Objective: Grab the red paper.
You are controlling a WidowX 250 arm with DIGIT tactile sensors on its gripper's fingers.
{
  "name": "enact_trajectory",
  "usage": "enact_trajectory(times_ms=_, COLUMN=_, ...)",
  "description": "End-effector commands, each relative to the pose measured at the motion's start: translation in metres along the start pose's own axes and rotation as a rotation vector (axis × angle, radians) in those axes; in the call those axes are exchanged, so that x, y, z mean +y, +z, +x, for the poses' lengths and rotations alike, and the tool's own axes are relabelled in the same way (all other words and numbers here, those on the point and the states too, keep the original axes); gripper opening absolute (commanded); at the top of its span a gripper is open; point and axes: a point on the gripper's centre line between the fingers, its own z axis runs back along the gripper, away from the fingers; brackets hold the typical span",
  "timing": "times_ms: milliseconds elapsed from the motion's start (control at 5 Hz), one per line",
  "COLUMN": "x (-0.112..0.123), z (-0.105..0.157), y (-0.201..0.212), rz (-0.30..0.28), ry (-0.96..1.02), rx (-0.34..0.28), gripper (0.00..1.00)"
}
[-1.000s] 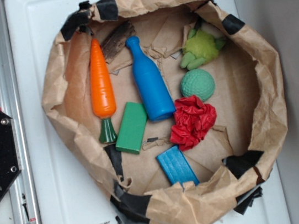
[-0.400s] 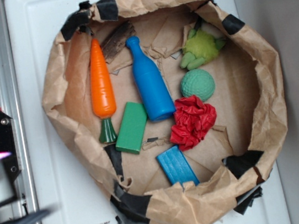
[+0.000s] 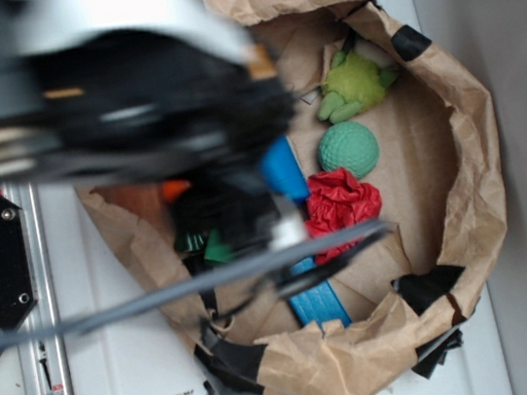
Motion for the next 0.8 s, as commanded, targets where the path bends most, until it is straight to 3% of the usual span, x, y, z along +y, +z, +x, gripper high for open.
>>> enact_trajectory(times_ms=0, x=-0.016, z=0.016, y=-0.06, rz=-0.082, ry=0.048, rx=0.095, gripper=1.0)
enact_trajectory(times_ms=200, x=-0.048, z=-0.002, y=-0.08, rz=-0.138, ry=-0.058, rx=0.165, gripper=1.0)
enact_trajectory(times_ms=400, x=-0.066, z=-0.003, y=-0.092, rz=-0.099, ry=-0.143, rx=0.121, gripper=0.98)
enact_trajectory(times_ms=600, x=-0.071, z=0.005, y=-0.103, rz=-0.096, ry=-0.151, rx=0.144, gripper=0.0)
